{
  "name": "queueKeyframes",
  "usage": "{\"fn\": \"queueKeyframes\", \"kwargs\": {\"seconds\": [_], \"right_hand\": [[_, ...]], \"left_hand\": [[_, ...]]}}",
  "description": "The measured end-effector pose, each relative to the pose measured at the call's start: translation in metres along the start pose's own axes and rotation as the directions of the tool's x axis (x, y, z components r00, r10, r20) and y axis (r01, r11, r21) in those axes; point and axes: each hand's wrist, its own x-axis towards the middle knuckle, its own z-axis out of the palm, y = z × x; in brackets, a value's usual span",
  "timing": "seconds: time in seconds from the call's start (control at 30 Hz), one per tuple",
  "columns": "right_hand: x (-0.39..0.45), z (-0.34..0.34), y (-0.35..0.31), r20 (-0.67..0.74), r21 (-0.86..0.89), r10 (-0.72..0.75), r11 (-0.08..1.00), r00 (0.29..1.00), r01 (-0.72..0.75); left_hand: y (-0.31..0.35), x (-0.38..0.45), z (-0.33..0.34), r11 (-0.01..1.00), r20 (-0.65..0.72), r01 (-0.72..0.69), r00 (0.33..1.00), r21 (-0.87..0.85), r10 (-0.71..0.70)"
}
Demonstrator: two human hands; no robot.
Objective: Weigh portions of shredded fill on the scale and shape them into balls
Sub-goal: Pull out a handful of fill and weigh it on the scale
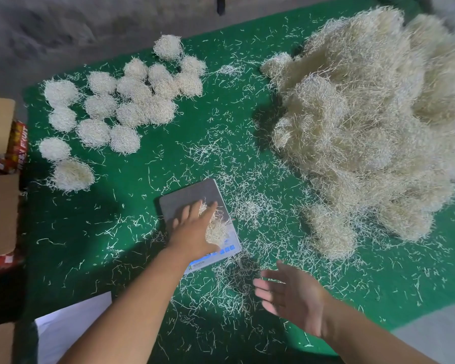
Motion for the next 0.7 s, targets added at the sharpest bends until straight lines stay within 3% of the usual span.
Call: {"fn": "queueKeyframes", "kwargs": {"seconds": [0.13,0.27,0.33,0.43,0.5,0.57,0.63,0.67,0.7], "right_hand": [[-0.003,-0.001,0.001,-0.01,0.017,-0.006,1.0,1.0,0.006],[-0.005,-0.001,-0.002,-0.023,0.019,-0.021,1.0,1.0,0.021],[-0.007,0.003,-0.005,-0.013,0.013,-0.041,0.999,0.999,0.042],[-0.013,0.014,-0.012,0.012,0.028,-0.09,0.996,0.996,0.09],[-0.016,0.025,-0.016,0.044,0.061,-0.133,0.99,0.99,0.13],[-0.021,0.038,-0.021,0.094,0.066,-0.157,0.986,0.983,0.152],[-0.024,0.053,-0.022,0.168,0.063,-0.166,0.985,0.972,0.158],[-0.026,0.059,-0.022,0.183,0.07,-0.17,0.985,0.968,0.159],[-0.03,0.065,-0.021,0.169,0.076,-0.163,0.985,0.972,0.152]], "left_hand": [[-0.001,-0.004,0.003,0.993,-0.122,0.005,0.992,-0.119,-0.02],[0.007,-0.018,-0.006,0.884,-0.171,0.074,0.971,-0.462,-0.17],[0.017,-0.031,-0.015,0.731,-0.145,0.116,0.948,-0.673,-0.284],[0.045,-0.064,-0.032,0.322,0.047,0.17,0.933,-0.931,-0.356],[0.065,-0.083,-0.036,0.056,0.177,0.208,0.923,-0.976,-0.343],[0.087,-0.099,-0.031,-0.1,0.251,0.232,0.932,-0.968,-0.263],[0.111,-0.113,-0.025,-0.131,0.26,0.237,0.946,-0.963,-0.194],[0.122,-0.12,-0.023,-0.096,0.251,0.237,0.951,-0.967,-0.179],[0.131,-0.124,-0.02,0.008,0.212,0.217,0.961,-0.976,-0.178]]}}
